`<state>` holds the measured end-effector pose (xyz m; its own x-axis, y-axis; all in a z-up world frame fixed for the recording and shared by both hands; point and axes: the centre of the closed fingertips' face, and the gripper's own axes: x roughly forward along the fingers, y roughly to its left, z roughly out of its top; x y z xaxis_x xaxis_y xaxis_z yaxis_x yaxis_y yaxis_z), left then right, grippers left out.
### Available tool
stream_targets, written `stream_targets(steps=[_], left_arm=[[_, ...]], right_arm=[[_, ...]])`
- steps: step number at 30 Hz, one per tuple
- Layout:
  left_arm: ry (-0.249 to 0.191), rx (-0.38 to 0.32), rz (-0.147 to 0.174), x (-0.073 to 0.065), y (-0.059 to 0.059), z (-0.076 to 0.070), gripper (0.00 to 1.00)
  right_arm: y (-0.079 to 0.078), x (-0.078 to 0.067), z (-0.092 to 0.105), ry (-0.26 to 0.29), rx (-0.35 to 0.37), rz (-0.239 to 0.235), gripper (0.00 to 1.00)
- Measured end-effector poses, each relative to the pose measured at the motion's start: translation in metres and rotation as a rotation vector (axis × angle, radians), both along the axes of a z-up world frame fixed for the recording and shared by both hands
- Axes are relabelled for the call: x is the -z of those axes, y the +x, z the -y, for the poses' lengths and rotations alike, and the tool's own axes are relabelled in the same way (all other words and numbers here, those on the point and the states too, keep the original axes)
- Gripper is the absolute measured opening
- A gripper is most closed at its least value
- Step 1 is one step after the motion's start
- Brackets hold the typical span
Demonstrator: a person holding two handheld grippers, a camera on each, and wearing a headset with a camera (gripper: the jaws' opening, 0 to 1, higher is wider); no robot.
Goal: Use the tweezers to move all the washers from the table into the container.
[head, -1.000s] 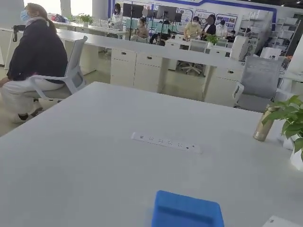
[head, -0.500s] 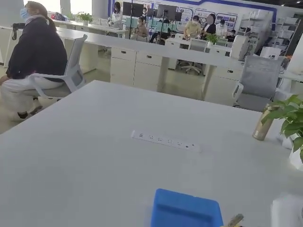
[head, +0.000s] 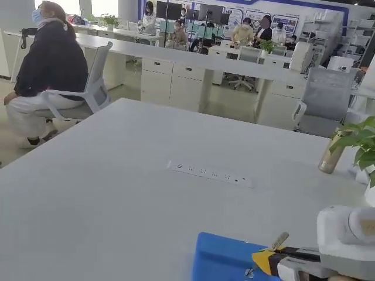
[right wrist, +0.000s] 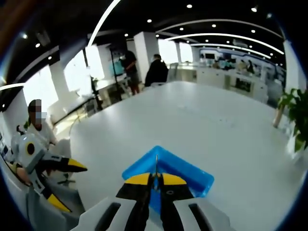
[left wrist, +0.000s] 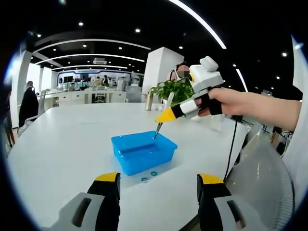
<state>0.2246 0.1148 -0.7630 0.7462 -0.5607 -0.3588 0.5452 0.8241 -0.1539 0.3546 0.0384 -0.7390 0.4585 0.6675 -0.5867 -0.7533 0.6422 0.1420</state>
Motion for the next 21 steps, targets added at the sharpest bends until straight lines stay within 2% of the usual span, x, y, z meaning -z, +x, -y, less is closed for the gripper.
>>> stream_targets(steps=[14, 18, 21], left_arm=[[0.010, 0.013, 0.011, -0.001, -0.001, 0.002, 0.64], [0.008, 0.015, 0.016, -0.002, -0.001, 0.002, 0.64], [0.010, 0.017, 0.018, -0.002, -0.001, 0.003, 0.64]], right_arm=[[0.029, 0.014, -0.006, -0.055, -0.053, -0.035, 0.03], [0.033, 0.019, -0.004, -0.041, -0.047, -0.067, 0.03], [0.035, 0.024, -0.003, -0.013, -0.033, -0.110, 0.03]])
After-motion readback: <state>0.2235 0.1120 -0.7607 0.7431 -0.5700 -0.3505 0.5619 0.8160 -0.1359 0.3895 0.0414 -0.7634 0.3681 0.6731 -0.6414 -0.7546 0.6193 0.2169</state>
